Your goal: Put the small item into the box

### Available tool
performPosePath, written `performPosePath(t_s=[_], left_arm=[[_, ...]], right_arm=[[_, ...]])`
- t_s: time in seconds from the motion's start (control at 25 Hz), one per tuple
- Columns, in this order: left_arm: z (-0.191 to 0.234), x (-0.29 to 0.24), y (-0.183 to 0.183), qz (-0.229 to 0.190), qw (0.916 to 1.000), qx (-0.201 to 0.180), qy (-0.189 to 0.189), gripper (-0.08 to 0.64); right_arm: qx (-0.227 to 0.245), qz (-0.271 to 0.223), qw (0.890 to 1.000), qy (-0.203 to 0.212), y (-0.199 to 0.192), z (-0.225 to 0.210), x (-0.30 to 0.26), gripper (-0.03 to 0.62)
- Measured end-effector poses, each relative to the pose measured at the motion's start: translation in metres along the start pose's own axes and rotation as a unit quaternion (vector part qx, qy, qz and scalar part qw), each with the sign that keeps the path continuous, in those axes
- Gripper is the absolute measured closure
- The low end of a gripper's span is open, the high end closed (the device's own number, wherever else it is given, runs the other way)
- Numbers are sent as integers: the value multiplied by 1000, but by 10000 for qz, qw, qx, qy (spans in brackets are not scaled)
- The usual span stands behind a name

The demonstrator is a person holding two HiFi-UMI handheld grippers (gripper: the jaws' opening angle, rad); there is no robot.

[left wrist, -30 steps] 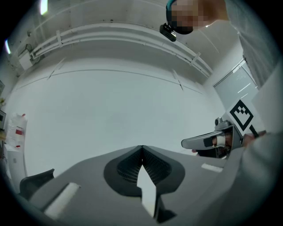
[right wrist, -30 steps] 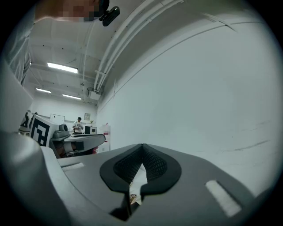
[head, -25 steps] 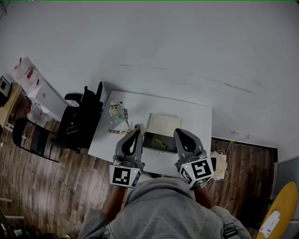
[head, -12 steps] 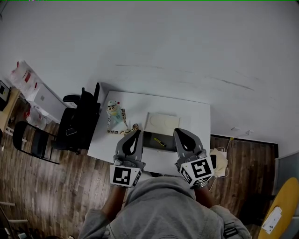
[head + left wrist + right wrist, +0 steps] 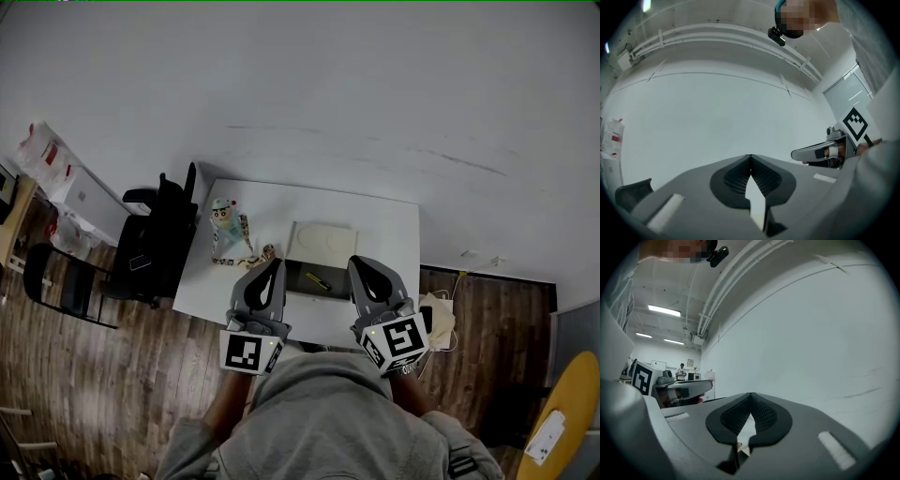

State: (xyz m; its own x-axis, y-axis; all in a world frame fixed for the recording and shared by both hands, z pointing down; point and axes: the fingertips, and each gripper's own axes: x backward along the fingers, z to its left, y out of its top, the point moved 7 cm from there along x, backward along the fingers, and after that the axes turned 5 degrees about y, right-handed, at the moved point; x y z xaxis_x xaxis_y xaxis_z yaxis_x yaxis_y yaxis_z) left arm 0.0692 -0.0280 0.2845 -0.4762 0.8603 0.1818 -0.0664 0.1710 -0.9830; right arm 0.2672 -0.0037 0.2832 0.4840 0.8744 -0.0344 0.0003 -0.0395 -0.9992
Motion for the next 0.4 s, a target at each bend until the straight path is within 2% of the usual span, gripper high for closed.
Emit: performPosePath(t_s=[0.4], left_arm=[[-3, 2, -4, 15, 9999, 26, -119, 557]], right_arm=[[2, 36, 10000, -21, -7, 5, 1, 577]])
